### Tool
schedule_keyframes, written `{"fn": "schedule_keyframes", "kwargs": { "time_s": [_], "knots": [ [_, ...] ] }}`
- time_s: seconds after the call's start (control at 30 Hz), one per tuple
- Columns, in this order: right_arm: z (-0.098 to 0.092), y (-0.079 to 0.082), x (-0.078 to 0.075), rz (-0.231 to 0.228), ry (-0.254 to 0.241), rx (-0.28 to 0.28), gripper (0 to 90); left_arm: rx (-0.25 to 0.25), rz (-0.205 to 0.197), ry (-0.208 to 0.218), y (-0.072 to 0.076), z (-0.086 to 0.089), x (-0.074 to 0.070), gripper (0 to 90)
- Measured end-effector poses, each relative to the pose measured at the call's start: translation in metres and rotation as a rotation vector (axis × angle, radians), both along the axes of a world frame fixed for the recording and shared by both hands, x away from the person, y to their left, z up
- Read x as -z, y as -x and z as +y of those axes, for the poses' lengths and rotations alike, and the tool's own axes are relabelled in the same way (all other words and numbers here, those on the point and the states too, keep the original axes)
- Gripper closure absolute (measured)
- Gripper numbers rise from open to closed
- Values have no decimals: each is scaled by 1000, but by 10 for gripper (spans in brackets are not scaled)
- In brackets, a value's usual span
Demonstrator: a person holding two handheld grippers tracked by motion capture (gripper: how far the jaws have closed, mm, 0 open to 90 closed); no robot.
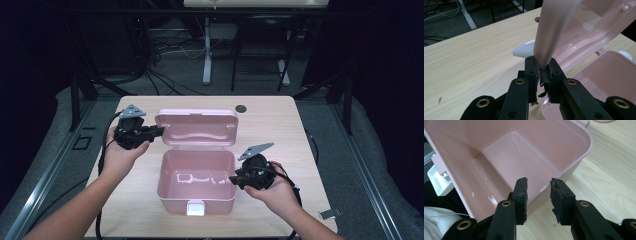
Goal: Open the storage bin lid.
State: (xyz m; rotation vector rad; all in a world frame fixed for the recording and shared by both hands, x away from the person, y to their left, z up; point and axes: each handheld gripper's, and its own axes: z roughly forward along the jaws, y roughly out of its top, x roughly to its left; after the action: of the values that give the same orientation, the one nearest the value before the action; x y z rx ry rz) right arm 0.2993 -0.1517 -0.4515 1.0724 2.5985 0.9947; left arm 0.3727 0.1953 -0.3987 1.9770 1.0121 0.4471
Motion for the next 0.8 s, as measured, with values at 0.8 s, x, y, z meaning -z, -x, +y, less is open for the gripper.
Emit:
{"fn": "schedule_keyframes", "kwargs": {
  "time_s": [0.8],
  "knots": [
    [-3,-1,2,4,-25,9,670,-39,37,20,-19,-2,6,834]
  ]
}}
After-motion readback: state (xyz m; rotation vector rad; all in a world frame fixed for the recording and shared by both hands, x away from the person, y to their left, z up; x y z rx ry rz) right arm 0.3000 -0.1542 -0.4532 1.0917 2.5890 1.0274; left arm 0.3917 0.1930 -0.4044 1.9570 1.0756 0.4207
